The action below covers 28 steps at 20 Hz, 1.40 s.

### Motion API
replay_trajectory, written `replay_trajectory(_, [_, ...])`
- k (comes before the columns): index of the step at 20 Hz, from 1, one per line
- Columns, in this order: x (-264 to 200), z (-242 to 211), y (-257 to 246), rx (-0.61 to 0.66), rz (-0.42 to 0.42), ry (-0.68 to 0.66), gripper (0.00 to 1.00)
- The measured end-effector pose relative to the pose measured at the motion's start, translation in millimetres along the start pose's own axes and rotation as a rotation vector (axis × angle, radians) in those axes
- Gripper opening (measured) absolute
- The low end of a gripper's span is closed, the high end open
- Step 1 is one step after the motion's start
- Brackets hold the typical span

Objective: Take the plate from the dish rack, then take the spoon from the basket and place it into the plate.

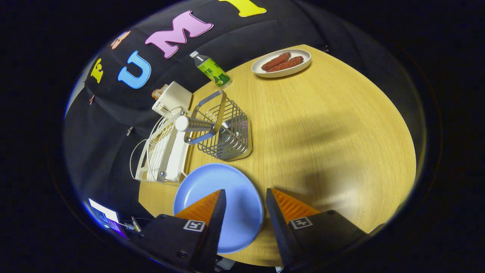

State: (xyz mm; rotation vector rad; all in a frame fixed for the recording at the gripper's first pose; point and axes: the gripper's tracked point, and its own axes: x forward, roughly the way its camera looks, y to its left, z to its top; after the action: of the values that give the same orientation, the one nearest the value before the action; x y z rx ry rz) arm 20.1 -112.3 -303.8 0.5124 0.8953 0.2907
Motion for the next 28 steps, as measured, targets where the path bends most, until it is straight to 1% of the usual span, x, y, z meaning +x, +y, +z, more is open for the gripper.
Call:
replay_trajectory(1, [-7.5,8.1,-3.4,-0.037,-0.008,-0.021,0.83])
replay_trajectory(2, [-5.7,15.9,-4.7,-0.085,-0.02,-0.062,1.0])
replay_trajectory(4, [-23.3,39.7,-2.4,-0.183,-0.033,-0.147,0.98])
replay_trajectory(9, [-55.8,80.5,30.1,-0.427,-0.015,-0.373,0.98])
replay_trajectory(12, [-61.4,96.2,48.8,-0.523,0.004,-0.467,0.98])
replay_trajectory(16, [-55.3,107.2,55.2,-0.578,0.014,-0.53,0.98])
replay_trajectory(19, [-43.2,116.0,52.4,-0.576,0.018,-0.569,0.98])
replay_trajectory(22, [-25.7,125.1,44.4,-0.561,-0.003,-0.587,0.98])
replay_trajectory(24, [-17.2,127.9,51.4,-0.574,0.018,-0.599,0.98])
replay_trajectory(26, [-11.2,123.0,58.2,-0.619,0.036,-0.607,0.87])
replay_trajectory(27, [-9.0,118.0,62.2,-0.64,0.049,-0.609,0.8])
replay_trajectory(28, [-4.7,114.1,65.3,-0.656,0.059,-0.608,0.78])
